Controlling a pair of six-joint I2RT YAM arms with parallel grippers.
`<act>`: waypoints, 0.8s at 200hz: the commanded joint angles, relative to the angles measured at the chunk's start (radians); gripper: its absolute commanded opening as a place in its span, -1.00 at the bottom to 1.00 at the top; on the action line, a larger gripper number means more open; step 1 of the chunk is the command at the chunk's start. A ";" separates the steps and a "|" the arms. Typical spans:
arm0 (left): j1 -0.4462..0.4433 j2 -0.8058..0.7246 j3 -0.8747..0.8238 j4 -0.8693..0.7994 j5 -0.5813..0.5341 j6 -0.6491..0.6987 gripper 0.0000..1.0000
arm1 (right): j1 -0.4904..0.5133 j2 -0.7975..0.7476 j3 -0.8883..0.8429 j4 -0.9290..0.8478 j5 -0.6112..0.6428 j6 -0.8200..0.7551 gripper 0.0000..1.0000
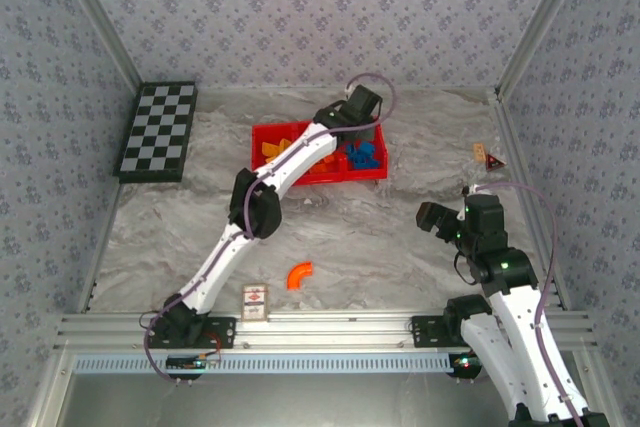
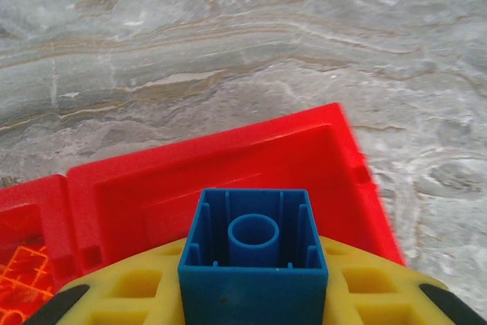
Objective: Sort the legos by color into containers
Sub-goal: Place the lego in the container.
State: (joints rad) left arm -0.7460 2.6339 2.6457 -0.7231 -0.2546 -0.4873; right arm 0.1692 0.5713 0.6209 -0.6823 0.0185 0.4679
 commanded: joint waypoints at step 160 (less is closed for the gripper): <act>-0.034 -0.185 0.031 -0.130 0.108 0.156 0.81 | 0.013 0.016 0.014 -0.017 0.027 0.016 0.99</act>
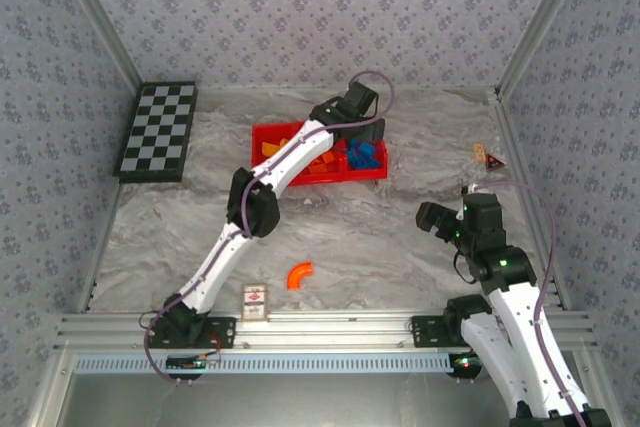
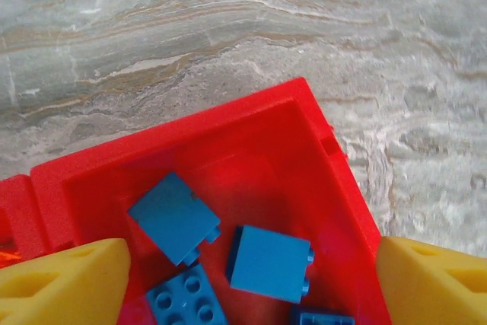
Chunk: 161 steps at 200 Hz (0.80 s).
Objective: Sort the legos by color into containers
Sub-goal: Place the lego in the container, then pick up the lego from the middle-left of the table.
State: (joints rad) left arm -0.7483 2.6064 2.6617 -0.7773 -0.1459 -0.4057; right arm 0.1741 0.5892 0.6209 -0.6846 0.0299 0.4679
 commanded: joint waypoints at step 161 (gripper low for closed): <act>-0.295 -1.011 -1.216 -0.262 0.002 0.182 0.99 | 0.023 -0.046 0.010 -0.017 0.010 0.021 0.99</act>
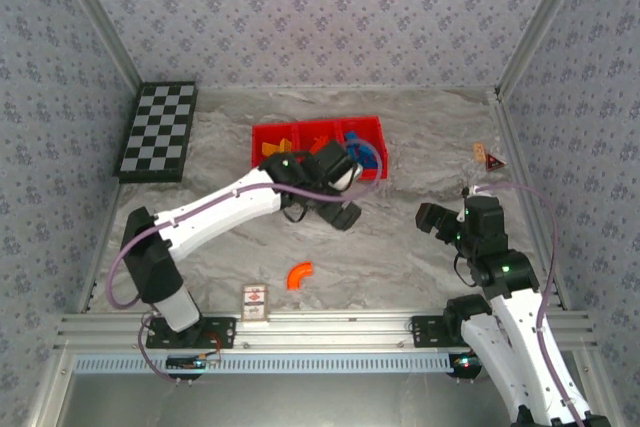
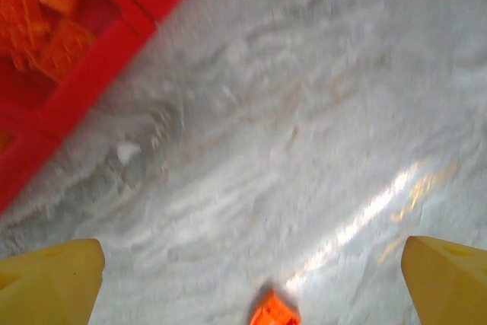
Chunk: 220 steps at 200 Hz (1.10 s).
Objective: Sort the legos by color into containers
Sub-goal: Pick up the lego from the middle-left of the table.
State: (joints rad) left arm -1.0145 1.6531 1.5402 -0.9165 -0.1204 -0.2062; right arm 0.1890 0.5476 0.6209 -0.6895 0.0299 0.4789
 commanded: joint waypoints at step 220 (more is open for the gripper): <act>0.017 0.035 -0.397 0.015 0.142 -0.229 0.60 | -0.008 0.311 0.063 0.005 -0.509 -0.055 0.99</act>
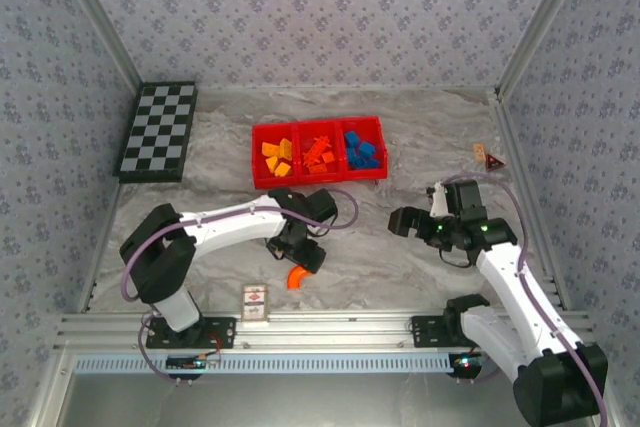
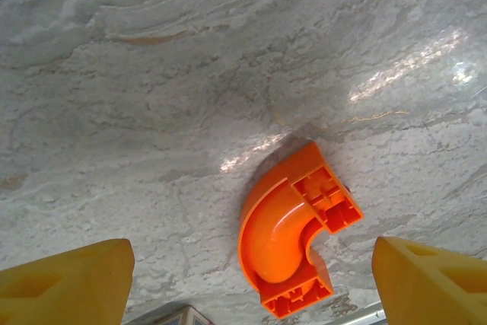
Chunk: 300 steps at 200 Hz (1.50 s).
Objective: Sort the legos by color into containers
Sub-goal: Pick up the lego from the middle-left of the table.
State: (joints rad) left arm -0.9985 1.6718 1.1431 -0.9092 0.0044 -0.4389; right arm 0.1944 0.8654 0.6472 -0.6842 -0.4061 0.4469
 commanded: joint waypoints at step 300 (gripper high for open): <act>-0.094 0.034 -0.111 0.054 -0.049 -0.191 -0.53 | -0.115 -0.004 0.025 -0.037 0.013 0.006 0.99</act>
State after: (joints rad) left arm -1.0641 1.7126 1.0157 -0.7959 -0.0044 -0.5789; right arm 0.0898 0.8791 0.6479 -0.6930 -0.4110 0.4469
